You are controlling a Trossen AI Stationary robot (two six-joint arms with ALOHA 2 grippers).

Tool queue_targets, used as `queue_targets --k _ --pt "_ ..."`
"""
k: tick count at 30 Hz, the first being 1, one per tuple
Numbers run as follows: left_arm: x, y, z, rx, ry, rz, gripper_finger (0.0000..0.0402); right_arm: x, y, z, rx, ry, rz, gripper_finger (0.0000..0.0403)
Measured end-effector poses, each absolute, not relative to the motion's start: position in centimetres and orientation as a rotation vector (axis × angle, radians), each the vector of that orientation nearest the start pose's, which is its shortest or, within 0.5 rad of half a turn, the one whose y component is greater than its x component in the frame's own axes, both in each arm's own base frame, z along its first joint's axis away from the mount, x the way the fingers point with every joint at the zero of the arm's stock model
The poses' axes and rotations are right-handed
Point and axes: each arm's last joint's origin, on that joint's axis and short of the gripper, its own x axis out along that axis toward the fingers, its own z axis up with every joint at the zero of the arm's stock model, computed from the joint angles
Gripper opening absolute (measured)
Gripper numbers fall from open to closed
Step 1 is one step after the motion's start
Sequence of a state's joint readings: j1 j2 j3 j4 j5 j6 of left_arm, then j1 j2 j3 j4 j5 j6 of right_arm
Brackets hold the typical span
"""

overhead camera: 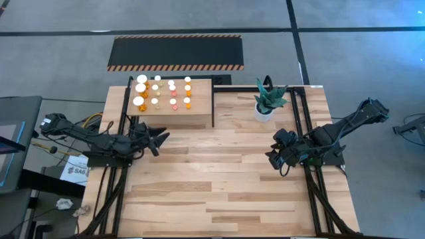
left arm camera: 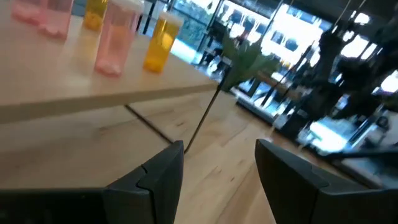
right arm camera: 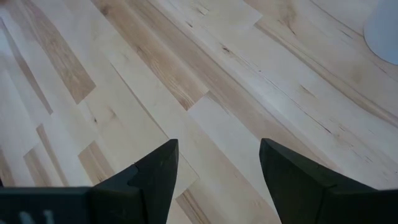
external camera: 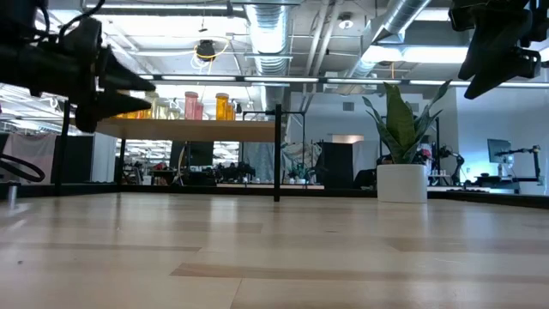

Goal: Pick and place medicine bottles onto shelf by color
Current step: Return to Home Position

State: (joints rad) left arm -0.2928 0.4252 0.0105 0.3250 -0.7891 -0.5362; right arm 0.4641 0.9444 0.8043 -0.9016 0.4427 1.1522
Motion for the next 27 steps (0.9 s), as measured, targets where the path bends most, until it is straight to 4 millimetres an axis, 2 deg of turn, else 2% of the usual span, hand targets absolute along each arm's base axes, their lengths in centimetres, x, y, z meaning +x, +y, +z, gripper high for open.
queue_targets --k 7,11,27 --pt "11.5 -1.4 14.6 -0.418 0.090 0.511 0.0187 15.2 6.2 26.2 0.611 0.802 -0.498 0.0249" --pt "11.4 -1.5 13.9 -0.461 0.168 0.452 0.0187 15.2 6.2 26.2 0.611 0.802 -0.497 0.0249" --pt "11.4 -1.6 13.9 -0.473 0.193 0.421 0.0187 15.2 6.2 26.1 0.611 0.802 -0.498 0.0249"
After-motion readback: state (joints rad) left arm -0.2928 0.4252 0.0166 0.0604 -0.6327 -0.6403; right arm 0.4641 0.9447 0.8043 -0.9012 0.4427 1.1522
